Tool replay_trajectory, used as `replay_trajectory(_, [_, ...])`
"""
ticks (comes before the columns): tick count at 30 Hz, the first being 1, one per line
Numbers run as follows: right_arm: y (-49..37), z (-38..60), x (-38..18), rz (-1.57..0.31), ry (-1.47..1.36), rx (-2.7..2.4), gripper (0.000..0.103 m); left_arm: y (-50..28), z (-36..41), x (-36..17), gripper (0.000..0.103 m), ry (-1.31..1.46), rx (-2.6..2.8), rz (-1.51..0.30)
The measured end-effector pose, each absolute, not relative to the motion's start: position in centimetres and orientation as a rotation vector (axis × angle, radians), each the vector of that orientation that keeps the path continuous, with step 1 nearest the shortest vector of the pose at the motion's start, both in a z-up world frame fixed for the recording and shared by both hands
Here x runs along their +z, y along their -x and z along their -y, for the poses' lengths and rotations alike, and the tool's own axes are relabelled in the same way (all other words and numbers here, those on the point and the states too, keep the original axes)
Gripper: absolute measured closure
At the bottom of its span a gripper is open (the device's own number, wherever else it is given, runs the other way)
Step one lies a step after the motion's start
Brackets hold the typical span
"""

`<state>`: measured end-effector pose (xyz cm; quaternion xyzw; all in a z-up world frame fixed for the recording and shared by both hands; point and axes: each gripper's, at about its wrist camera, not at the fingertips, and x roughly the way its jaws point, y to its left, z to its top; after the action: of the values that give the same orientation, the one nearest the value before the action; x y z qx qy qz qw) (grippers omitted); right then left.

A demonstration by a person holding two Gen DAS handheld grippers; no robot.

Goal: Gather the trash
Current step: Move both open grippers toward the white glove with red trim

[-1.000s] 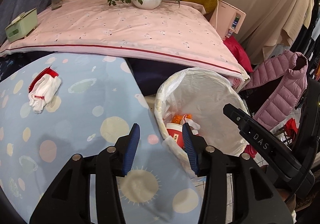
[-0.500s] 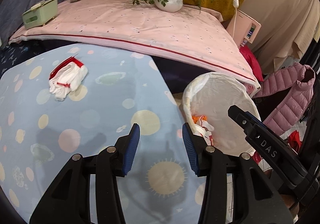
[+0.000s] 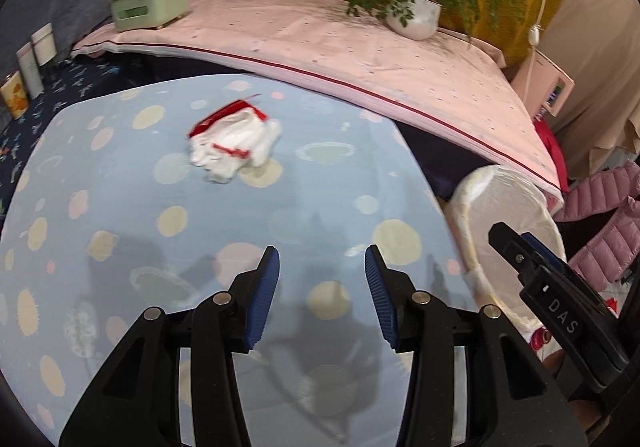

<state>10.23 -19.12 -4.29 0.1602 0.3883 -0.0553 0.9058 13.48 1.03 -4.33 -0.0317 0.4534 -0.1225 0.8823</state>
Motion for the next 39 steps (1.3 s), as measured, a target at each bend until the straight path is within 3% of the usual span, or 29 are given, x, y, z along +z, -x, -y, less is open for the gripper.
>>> replay_trajectory(17, [-13.8, 8.5, -5.2, -0.862, -0.167, 0.03, 0.051, -15.4, -11.7, -6.0, 0.06, 0.118, -0.039, -0.952])
replay_trajectory(21, [-15.2, 6.1, -5.7, -0.874, -0.147, 0.07, 0.051, -16.1, -14.3, -6.2, 0.05, 0.146, 0.01, -0.948])
replay_trajectory(23, [-16.1, 5.2, -5.9, -0.881, -0.151, 0.087, 0.051, -16.5, -15.1, -6.2, 0.05, 0.152, 0.023, -0.942])
replay_trajectory(39, [-26.3, 1.9, -9.0, -0.921, -0.219, 0.097, 0.051, -24.3, -14.3, -6.3, 0.042, 0.119, -0.031, -0.921])
